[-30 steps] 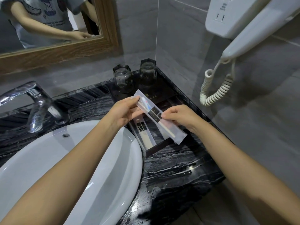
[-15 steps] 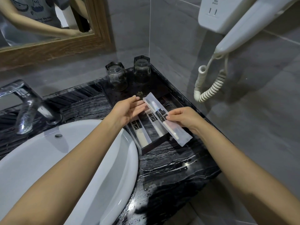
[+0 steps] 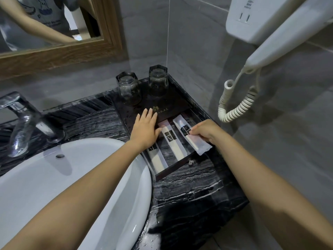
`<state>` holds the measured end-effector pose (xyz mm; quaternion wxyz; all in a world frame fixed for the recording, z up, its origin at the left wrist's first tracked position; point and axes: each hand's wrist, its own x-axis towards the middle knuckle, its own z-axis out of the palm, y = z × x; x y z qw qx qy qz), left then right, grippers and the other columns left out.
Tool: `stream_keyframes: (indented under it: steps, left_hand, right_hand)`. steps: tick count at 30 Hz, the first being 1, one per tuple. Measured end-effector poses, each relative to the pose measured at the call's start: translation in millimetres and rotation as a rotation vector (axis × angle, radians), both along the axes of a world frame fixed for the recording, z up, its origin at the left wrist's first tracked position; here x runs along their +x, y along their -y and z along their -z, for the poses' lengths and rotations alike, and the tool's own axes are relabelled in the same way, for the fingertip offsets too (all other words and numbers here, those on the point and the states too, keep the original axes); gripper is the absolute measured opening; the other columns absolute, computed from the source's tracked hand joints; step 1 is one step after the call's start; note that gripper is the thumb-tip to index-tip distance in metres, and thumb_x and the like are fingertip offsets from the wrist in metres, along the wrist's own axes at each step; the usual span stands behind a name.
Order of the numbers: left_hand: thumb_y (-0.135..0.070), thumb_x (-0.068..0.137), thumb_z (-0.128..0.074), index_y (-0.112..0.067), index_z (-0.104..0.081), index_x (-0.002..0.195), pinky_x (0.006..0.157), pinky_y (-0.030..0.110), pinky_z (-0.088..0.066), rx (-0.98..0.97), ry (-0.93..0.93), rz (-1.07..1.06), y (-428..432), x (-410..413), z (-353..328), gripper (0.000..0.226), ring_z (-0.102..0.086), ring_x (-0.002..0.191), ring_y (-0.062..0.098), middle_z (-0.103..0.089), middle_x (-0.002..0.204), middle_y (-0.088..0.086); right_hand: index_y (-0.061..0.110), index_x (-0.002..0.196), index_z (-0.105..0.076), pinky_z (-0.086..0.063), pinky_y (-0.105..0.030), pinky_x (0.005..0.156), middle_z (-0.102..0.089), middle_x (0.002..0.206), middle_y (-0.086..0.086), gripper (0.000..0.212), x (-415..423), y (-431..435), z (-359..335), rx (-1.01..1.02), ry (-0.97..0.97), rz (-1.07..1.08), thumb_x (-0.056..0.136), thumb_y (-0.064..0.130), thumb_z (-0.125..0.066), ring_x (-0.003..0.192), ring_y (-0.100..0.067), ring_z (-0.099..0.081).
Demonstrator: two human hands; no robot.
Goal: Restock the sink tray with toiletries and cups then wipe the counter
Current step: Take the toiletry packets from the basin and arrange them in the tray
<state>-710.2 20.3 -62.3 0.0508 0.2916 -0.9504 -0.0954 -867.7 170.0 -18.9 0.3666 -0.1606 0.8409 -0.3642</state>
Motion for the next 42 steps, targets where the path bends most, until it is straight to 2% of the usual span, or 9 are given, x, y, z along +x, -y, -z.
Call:
stream_keyframes:
  steps: [3, 7, 12, 15, 18, 22, 24, 34, 42]
  left_hand:
    - [-0.047, 0.095, -0.031, -0.011, -0.004, 0.147, 0.119, 0.041, 0.000, -0.010, 0.089, 0.028, -2.3, 3.2, 12.5, 0.069, 0.007, 0.146, 0.026, 0.002, 0.158, 0.012]
    - [-0.048, 0.095, -0.031, -0.012, 0.000, 0.147, 0.118, 0.037, 0.004, -0.013, 0.083, 0.051, -2.6, 6.5, 19.3, 0.071, 0.009, 0.146, 0.023, 0.005, 0.158, 0.010]
    - [-0.048, 0.094, -0.032, -0.012, 0.000, 0.147, 0.119, 0.036, 0.004, -0.019, 0.065, 0.055, -3.5, 7.7, 19.2, 0.071, 0.008, 0.146, 0.023, 0.004, 0.158, 0.010]
    - [-0.048, 0.094, -0.032, -0.012, -0.001, 0.147, 0.119, 0.036, 0.003, -0.023, 0.056, 0.057, -3.4, 7.8, 20.0, 0.072, 0.008, 0.146, 0.023, 0.004, 0.158, 0.010]
    - [-0.048, 0.094, -0.033, -0.012, -0.002, 0.147, 0.119, 0.036, 0.003, -0.029, 0.050, 0.061, -2.4, 8.2, 21.8, 0.072, 0.007, 0.146, 0.023, 0.003, 0.158, 0.010]
    - [-0.047, 0.094, -0.035, -0.012, -0.002, 0.147, 0.119, 0.036, 0.003, -0.034, 0.044, 0.059, -1.8, 8.1, 23.8, 0.072, 0.006, 0.146, 0.023, 0.002, 0.158, 0.010]
    - [-0.047, 0.093, -0.036, -0.012, -0.003, 0.147, 0.118, 0.036, 0.003, -0.034, 0.038, 0.060, -1.5, 8.2, 24.5, 0.072, 0.005, 0.146, 0.023, 0.001, 0.158, 0.011]
    - [-0.041, 0.095, -0.038, -0.012, -0.008, 0.147, 0.118, 0.036, 0.002, 0.084, 0.028, 0.067, 2.6, 7.3, 16.8, 0.067, 0.005, 0.146, 0.022, -0.001, 0.158, 0.010]
    - [-0.032, 0.096, -0.041, -0.011, -0.018, 0.146, 0.119, 0.036, -0.003, 0.183, -0.035, 0.070, 13.9, 20.7, 6.4, 0.060, -0.001, 0.146, 0.022, -0.009, 0.158, 0.010]
  right_hand:
    - [-0.007, 0.103, -0.068, -0.050, -0.030, 0.060, -0.066, 0.076, -0.015, 0.025, -1.6, 14.3, 5.6, 0.058, -0.065, -0.047, 0.079, 0.001, -0.069, 0.066, -0.024, -0.061]
    - [-0.007, 0.106, -0.067, -0.052, -0.036, 0.094, -0.069, 0.111, -0.018, 0.028, -5.6, 24.5, 18.9, 0.096, -0.130, -0.056, 0.080, 0.004, -0.066, 0.105, -0.029, -0.064]
    - [0.002, 0.088, -0.071, -0.050, -0.026, 0.073, -0.072, 0.102, -0.014, 0.009, -5.4, 28.3, 33.8, 0.120, -0.211, -0.054, 0.082, 0.004, -0.064, 0.090, -0.025, -0.066]
    - [0.007, 0.081, -0.071, -0.052, -0.030, 0.078, -0.071, 0.098, -0.014, 0.012, -6.1, 29.9, 40.3, 0.155, -0.305, -0.085, 0.085, 0.004, -0.060, 0.093, -0.029, -0.067]
    - [0.015, 0.057, -0.050, -0.053, -0.033, 0.074, -0.062, 0.086, -0.012, 0.032, -4.6, 28.7, 44.1, 0.202, -0.454, -0.144, 0.087, 0.007, -0.057, 0.083, -0.029, -0.064]
    - [0.004, 0.089, -0.061, -0.054, -0.036, 0.077, -0.066, 0.102, -0.015, 0.006, -0.8, 25.2, 44.5, 0.257, -0.604, -0.252, 0.086, 0.003, -0.056, 0.093, -0.033, -0.064]
    - [0.004, 0.108, -0.062, -0.054, -0.038, 0.081, -0.065, 0.111, -0.017, 0.023, -0.6, 23.1, 45.6, 0.283, -0.651, -0.297, 0.086, 0.002, -0.057, 0.101, -0.035, -0.062]
    - [0.002, 0.120, -0.053, -0.048, -0.038, 0.084, -0.055, 0.124, -0.016, 0.035, 11.1, 16.2, 40.6, 0.277, -0.877, -0.422, 0.087, 0.009, -0.061, 0.115, -0.032, -0.051]
    - [0.005, 0.082, -0.052, -0.043, -0.032, 0.057, -0.062, 0.095, -0.014, 0.030, 45.7, 34.7, 48.8, 0.285, -0.603, -0.485, 0.085, 0.030, -0.067, 0.078, -0.029, -0.060]
